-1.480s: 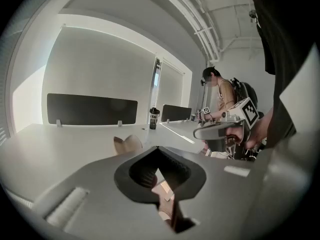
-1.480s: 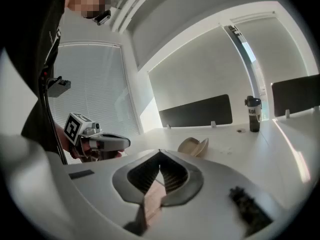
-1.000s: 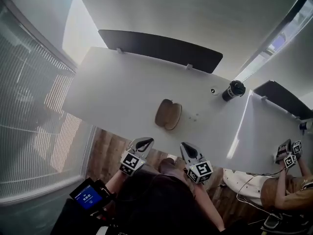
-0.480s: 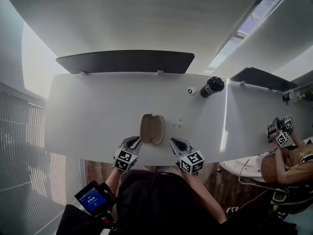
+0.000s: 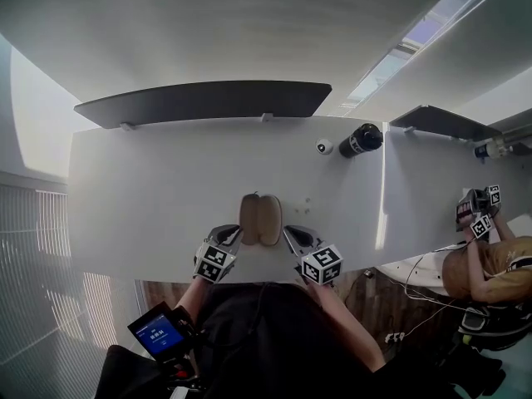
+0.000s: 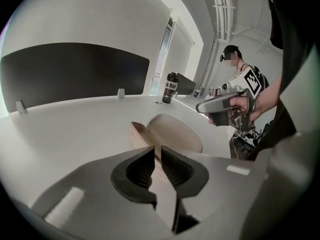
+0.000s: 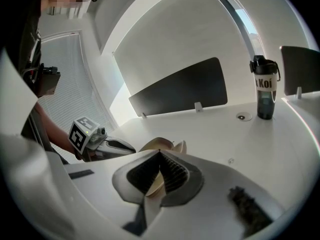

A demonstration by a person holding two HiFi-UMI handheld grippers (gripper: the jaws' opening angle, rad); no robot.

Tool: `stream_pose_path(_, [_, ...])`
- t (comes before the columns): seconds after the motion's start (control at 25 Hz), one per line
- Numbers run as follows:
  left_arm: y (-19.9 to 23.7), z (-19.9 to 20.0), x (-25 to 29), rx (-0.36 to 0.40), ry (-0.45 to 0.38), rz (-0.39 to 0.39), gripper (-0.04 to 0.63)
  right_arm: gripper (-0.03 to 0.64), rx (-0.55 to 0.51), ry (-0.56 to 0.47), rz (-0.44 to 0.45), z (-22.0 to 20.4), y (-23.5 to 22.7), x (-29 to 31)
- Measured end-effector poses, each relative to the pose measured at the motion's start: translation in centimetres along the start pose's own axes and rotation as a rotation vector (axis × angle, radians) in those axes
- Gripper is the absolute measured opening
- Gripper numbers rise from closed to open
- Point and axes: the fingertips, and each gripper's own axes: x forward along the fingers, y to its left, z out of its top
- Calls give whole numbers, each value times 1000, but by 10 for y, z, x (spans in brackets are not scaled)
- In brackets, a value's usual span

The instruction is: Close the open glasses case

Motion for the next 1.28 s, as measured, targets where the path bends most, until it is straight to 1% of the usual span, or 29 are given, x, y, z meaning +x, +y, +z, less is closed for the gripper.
stream_pose_path(0.2, [15, -13, 3, -47, 38, 26, 49, 6, -7, 16, 9, 5, -5, 12])
stream_pose_path(0.4, [20, -24, 6, -96, 68, 45, 46, 6, -11, 40, 19, 3, -7, 12])
stream_pose_path(0.56, [24, -29, 7, -127, 61, 58, 46, 6, -22, 68, 29, -5, -7, 16])
stream_pose_path(1.04, [25, -29, 8, -140, 53, 49, 48, 6, 14, 131, 14, -26, -24, 37])
stream_pose_path(1.28, [24, -29, 7, -141, 51, 47, 48, 6, -2, 138, 40, -23, -17, 45])
